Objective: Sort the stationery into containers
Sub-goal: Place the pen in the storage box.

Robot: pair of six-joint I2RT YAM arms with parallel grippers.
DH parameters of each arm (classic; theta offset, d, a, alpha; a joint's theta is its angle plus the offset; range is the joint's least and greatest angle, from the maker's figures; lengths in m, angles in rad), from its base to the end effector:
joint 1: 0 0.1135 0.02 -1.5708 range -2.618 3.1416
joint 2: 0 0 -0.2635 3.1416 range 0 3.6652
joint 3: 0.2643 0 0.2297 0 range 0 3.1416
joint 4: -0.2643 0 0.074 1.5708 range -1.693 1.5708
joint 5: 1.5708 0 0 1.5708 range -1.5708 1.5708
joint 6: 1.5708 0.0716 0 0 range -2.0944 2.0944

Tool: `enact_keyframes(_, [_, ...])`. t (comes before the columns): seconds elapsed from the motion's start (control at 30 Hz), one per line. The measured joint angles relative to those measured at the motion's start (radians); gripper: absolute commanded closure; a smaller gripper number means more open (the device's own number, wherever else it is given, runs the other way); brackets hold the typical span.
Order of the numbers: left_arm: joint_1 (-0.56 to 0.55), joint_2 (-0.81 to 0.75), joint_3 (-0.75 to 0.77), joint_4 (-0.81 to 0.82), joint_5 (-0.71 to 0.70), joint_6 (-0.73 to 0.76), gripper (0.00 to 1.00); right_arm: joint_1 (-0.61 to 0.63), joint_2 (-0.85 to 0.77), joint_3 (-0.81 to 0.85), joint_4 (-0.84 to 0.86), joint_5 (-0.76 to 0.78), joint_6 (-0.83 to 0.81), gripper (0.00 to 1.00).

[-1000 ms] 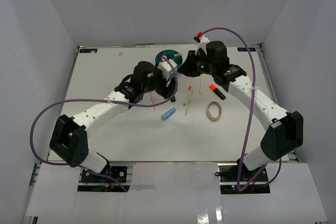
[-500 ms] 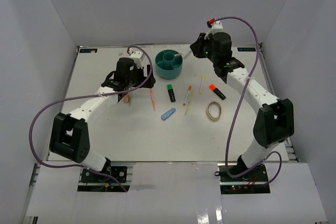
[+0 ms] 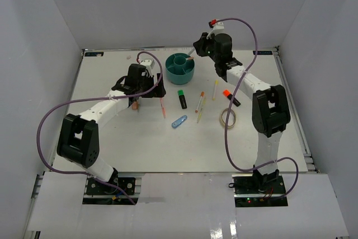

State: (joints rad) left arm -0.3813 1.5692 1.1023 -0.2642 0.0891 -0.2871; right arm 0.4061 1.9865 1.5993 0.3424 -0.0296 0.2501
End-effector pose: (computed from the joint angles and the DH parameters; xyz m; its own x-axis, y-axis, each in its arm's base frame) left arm 0.3251 -0.1372 0.2338 -0.7167 -0.0165 -0.6971 0.2390 0.9334 -0.2678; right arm 0.4583 0.1994 0.3199 -0.1443 0.2072 -0.9676 -0.3987 0.8828 0.2485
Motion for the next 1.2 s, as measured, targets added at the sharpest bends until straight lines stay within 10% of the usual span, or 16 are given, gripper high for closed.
enact_keyframes(0.5, [0.000, 0.000, 0.000, -0.006, 0.009, -0.014, 0.02, 0.006, 0.177, 0.107, 0.084, -0.064, 0.005, 0.80])
enact_keyframes(0.93, [0.000, 0.000, 0.000, -0.007, 0.011, -0.014, 0.02, 0.008, 0.248, 0.164, 0.050, -0.064, 0.010, 0.24])
enact_keyframes(1.2, [0.000, 0.000, 0.010, -0.022, 0.016, -0.014, 0.02, 0.009, 0.053, 0.061, -0.120, 0.041, -0.050, 0.18])
